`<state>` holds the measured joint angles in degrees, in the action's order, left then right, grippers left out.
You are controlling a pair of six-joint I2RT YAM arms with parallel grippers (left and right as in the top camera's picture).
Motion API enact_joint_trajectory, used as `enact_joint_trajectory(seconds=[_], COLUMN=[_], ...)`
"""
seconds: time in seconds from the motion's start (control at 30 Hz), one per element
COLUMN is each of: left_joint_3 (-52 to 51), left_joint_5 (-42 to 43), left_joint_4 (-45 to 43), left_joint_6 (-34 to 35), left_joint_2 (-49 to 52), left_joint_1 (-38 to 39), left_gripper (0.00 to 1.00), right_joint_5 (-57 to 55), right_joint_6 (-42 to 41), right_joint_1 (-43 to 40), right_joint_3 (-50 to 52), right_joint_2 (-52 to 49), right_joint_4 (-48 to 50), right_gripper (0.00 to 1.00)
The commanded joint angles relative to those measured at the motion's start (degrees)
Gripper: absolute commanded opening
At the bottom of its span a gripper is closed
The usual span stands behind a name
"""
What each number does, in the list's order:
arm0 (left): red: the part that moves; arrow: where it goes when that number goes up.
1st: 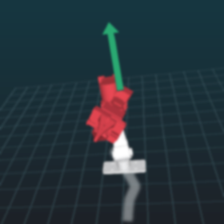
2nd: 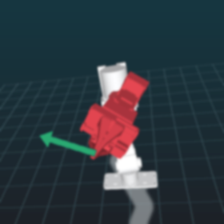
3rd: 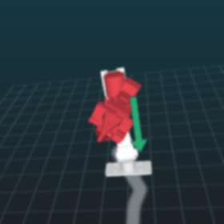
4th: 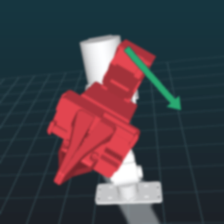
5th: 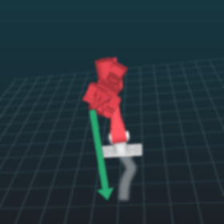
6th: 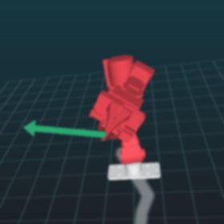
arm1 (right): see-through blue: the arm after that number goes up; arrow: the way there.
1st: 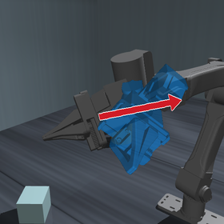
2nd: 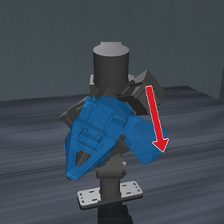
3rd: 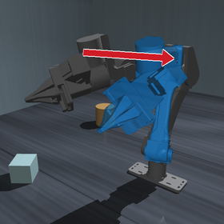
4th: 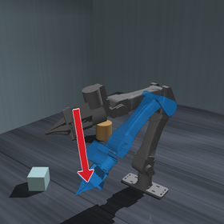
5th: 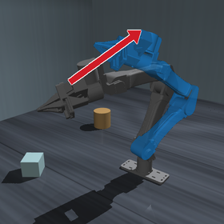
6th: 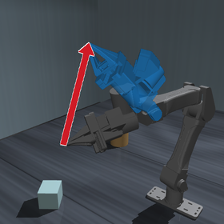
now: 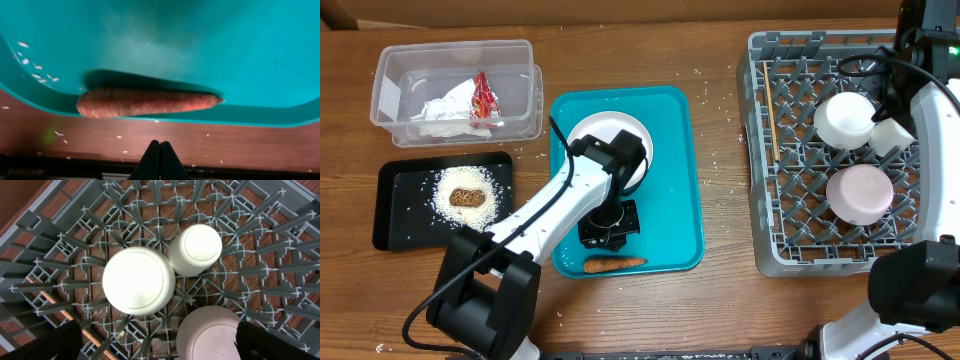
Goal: Sort waste into correct bins and load items into the dishwasher
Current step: 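Close the left gripper around the carrot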
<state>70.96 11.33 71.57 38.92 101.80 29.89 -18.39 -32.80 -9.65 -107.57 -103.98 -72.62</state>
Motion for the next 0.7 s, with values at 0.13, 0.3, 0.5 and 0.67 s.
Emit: enact_joint_trajectory(seconds=[0.13, 0.3, 0.5, 0.67], left_joint_3=[-0.85, -2.47, -6.1, -7.54], left_joint_5=[4.13, 2.34, 2.25, 2.23], left_joint_4=[3.26, 2.56, -0.5, -1.01], left_joint_6=[-2.99, -3.78, -3.76, -3.87], left_joint_2=[-0.13, 0.13, 0.15, 0.15], left_joint_1=[0.13, 0.13, 0.13, 0.13], left_gripper=[0.04, 0.04, 0.04, 0.04], right_joint_5=[-0.42, -0.42, -0.42, -0.42], right_joint_6=[-0.24, -0.24, -0.24, -0.24], right_joint_1=[-0.11, -0.11, -0.11, -0.11], right_joint_3=[-0.39, -0.39, -0.39, -0.39], right_joint_2=[1.01, 1.01, 1.01, 1.01], right_joint_4=[0.31, 0.31, 0.31, 0.31], right_gripper=[1.0, 1.0, 1.0, 1.0])
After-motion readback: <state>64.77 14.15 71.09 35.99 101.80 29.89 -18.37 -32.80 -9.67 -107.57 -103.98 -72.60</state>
